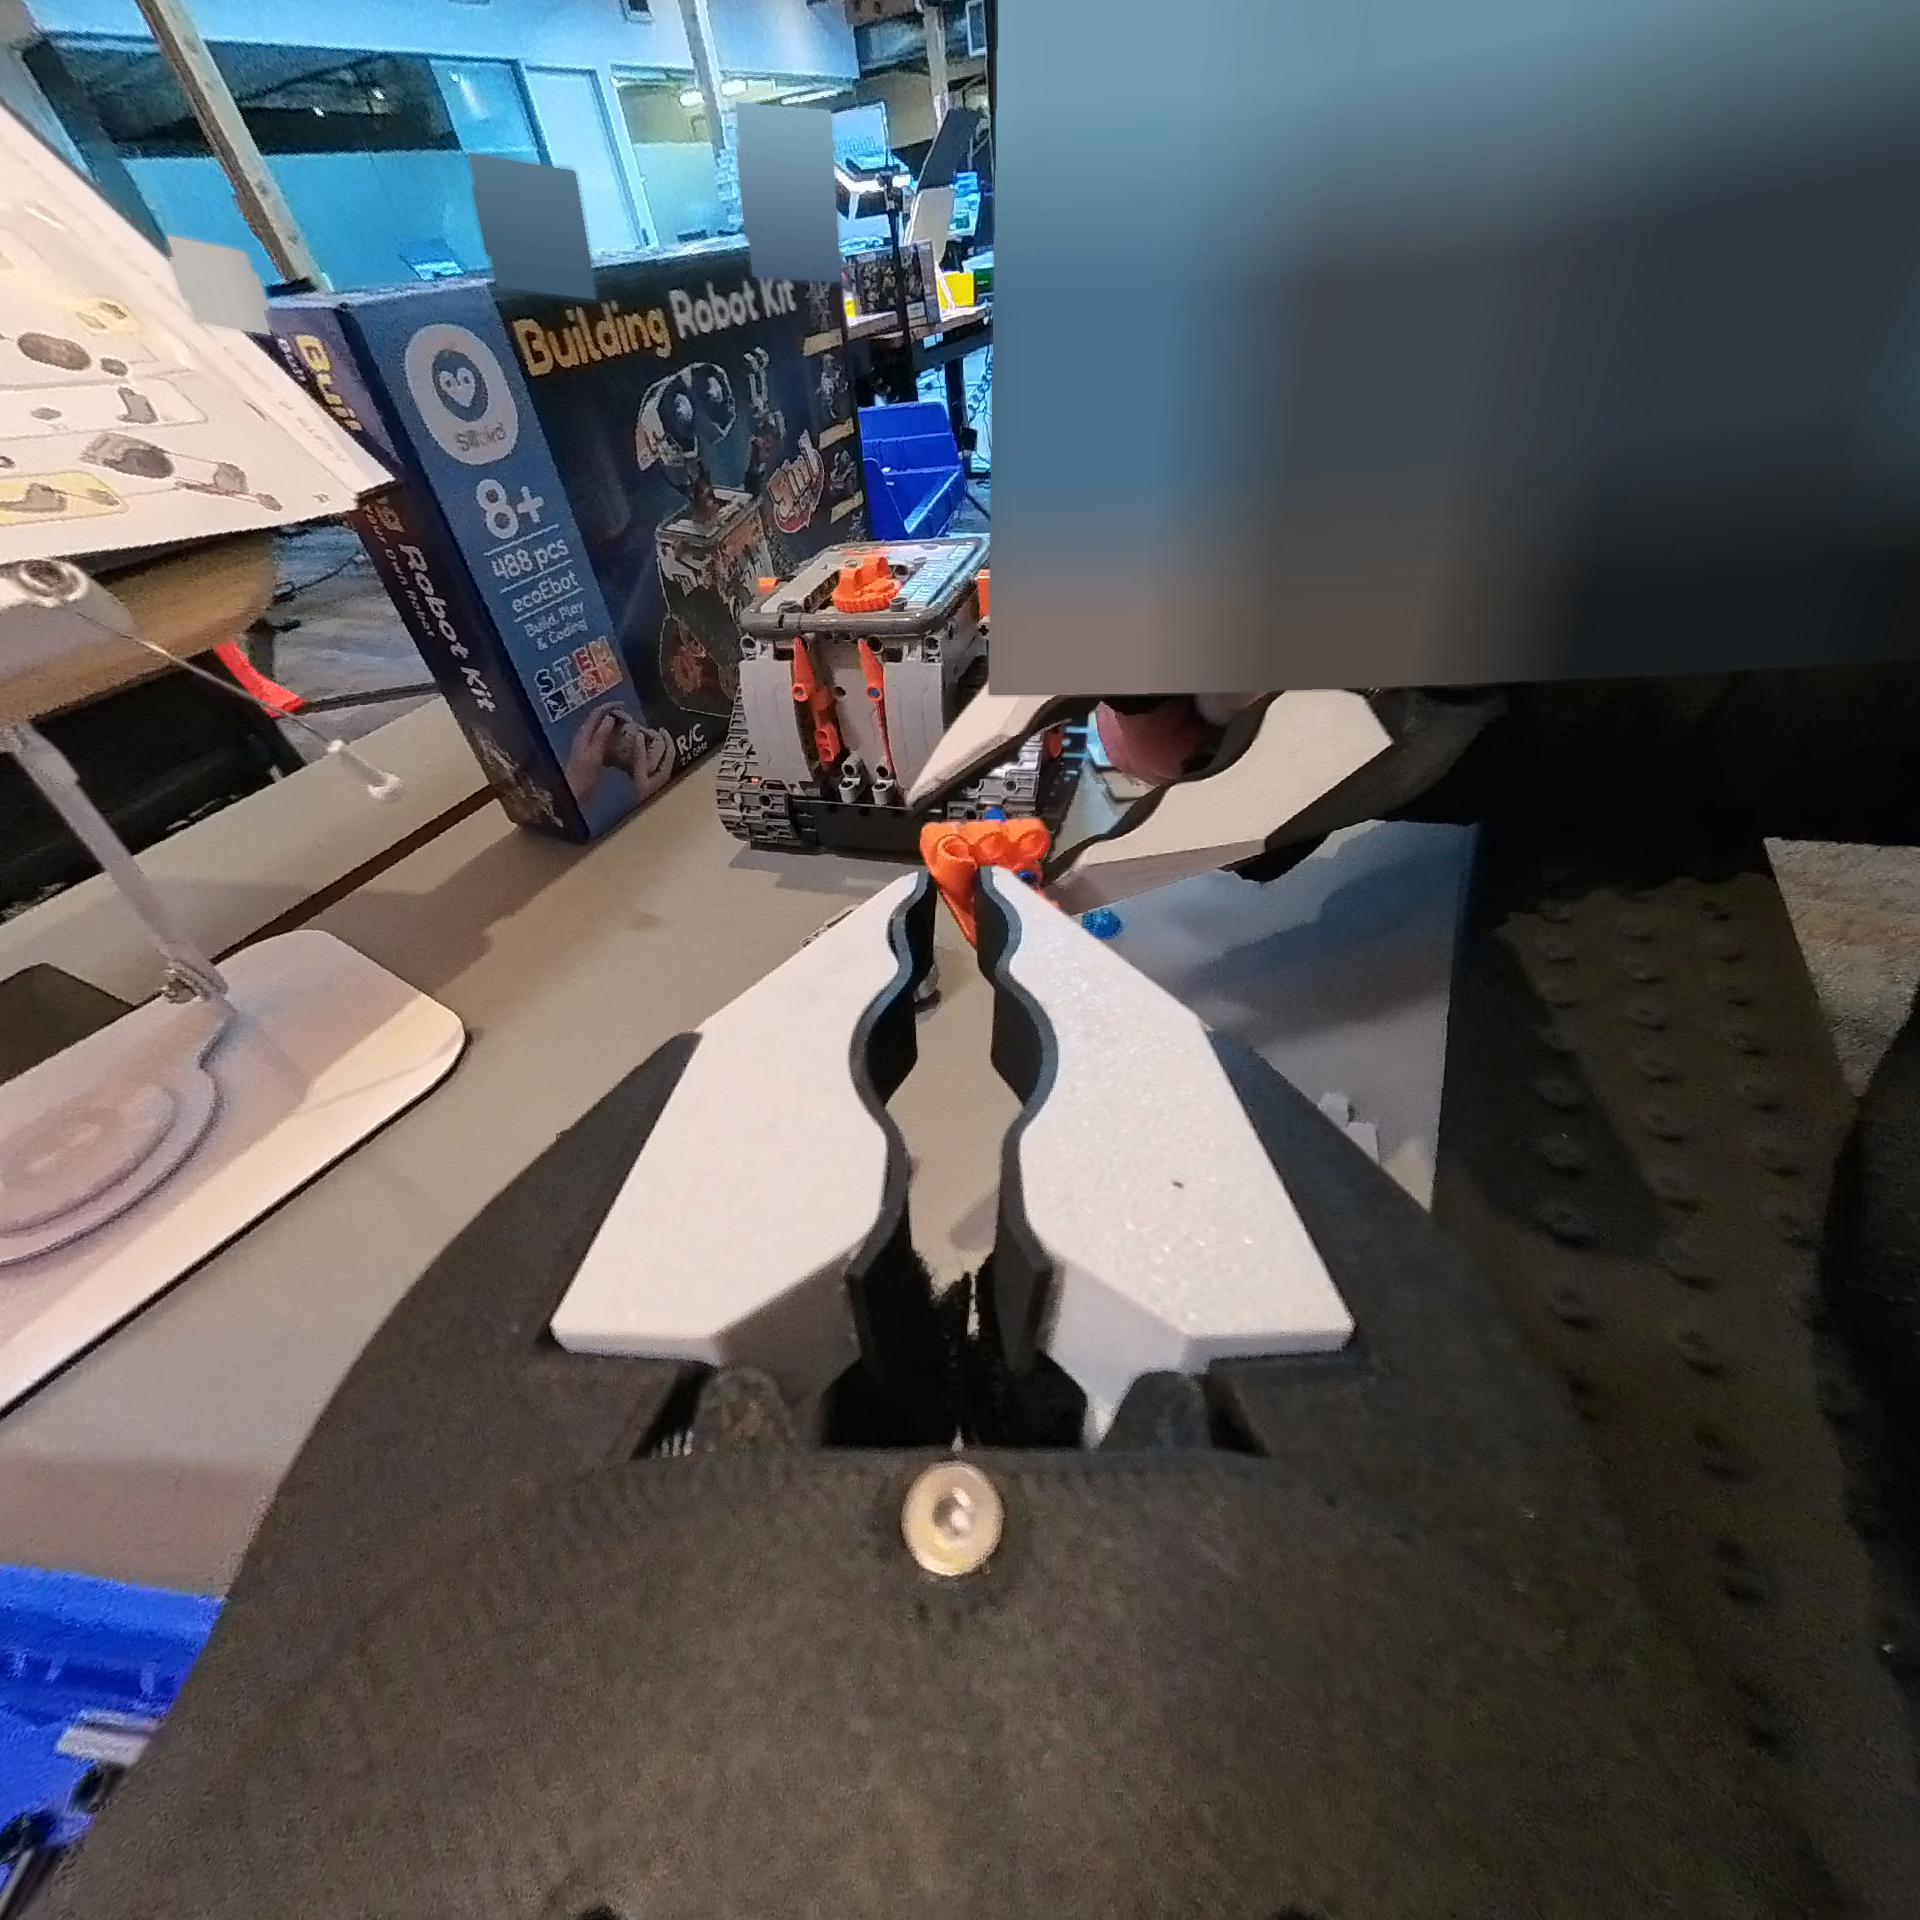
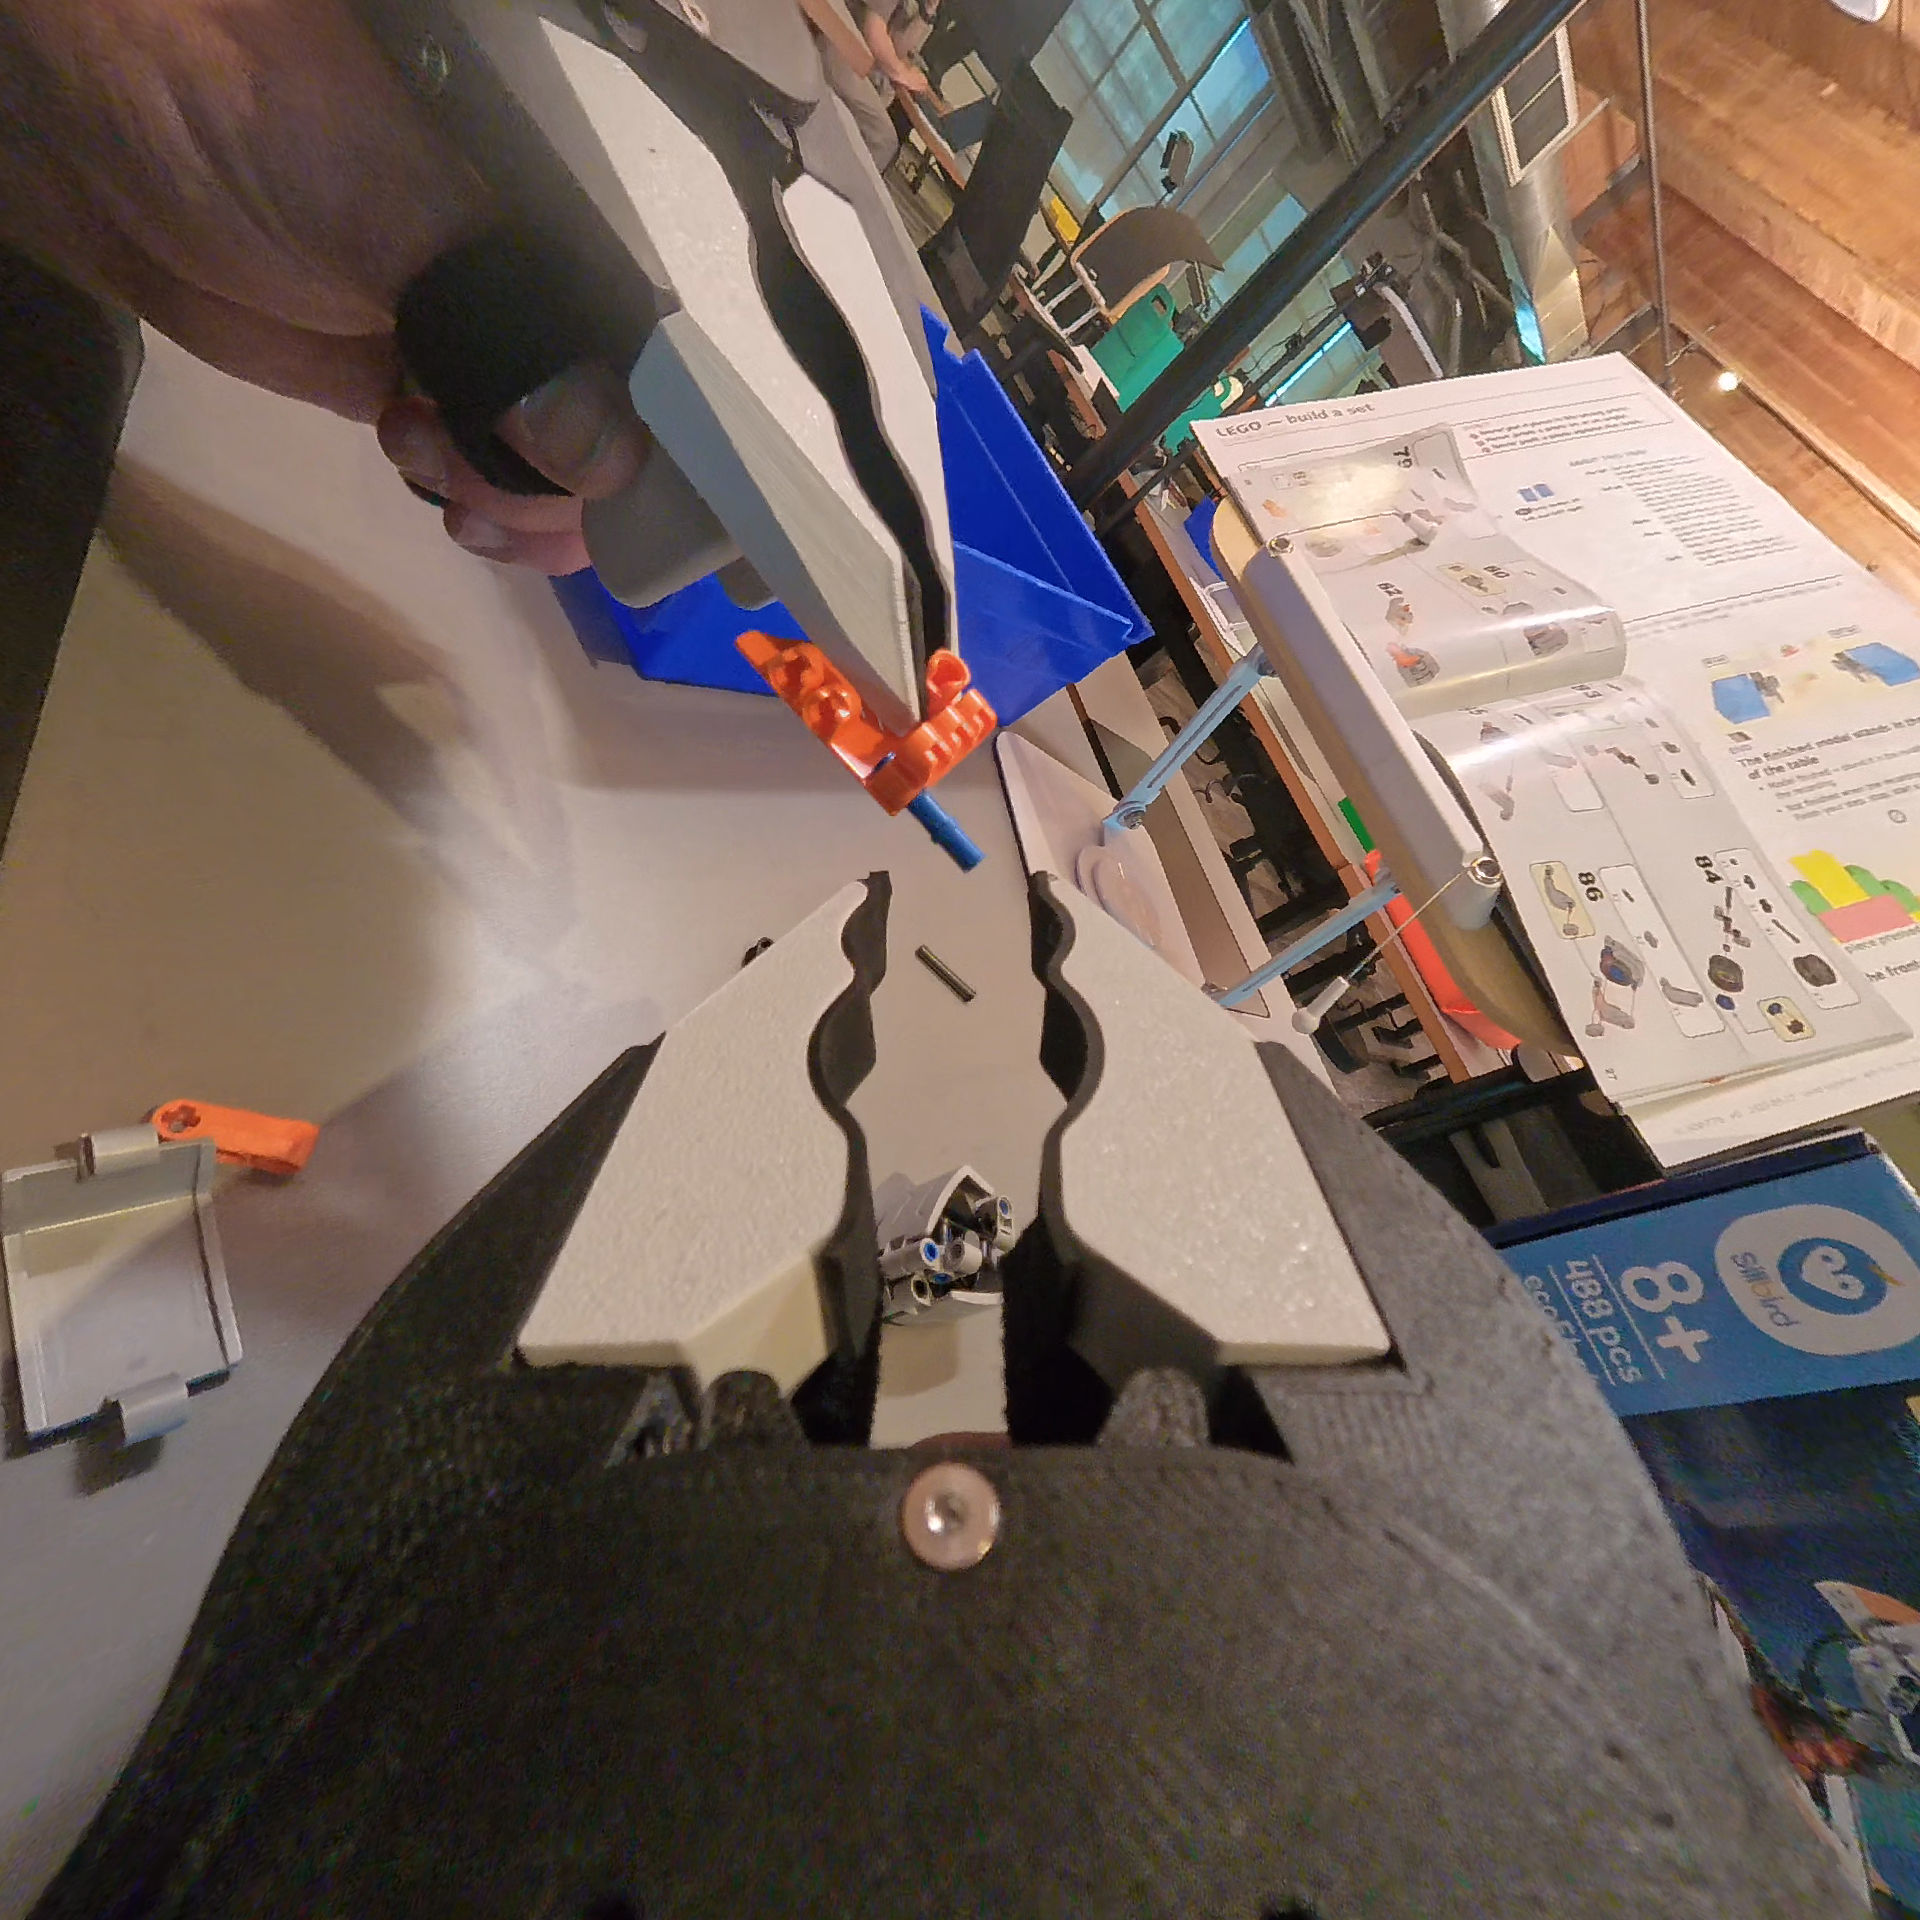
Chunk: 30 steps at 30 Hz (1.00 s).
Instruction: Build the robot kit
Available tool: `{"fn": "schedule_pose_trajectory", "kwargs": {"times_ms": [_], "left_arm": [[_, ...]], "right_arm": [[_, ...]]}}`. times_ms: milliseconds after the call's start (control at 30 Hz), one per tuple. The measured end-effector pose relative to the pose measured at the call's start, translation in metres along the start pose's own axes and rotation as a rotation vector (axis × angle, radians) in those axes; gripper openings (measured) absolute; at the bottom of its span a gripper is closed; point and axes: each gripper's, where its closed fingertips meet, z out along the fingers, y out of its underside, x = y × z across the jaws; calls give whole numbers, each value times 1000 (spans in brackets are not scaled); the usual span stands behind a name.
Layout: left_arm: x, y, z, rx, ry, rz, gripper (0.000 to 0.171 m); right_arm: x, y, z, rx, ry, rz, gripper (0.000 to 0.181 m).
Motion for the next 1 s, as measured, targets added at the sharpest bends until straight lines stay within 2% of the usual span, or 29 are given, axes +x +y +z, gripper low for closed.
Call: {"fn": "schedule_pose_trajectory", "kwargs": {"times_ms": [767,1000], "left_arm": [[-10,-7,-5,75,43,-142,5],[-11,-3,-3,58,67,-152,5]], "right_arm": [[6,1,-2,-7,19,8,25],[8,5,-4,-56,26,-54,20]]}}
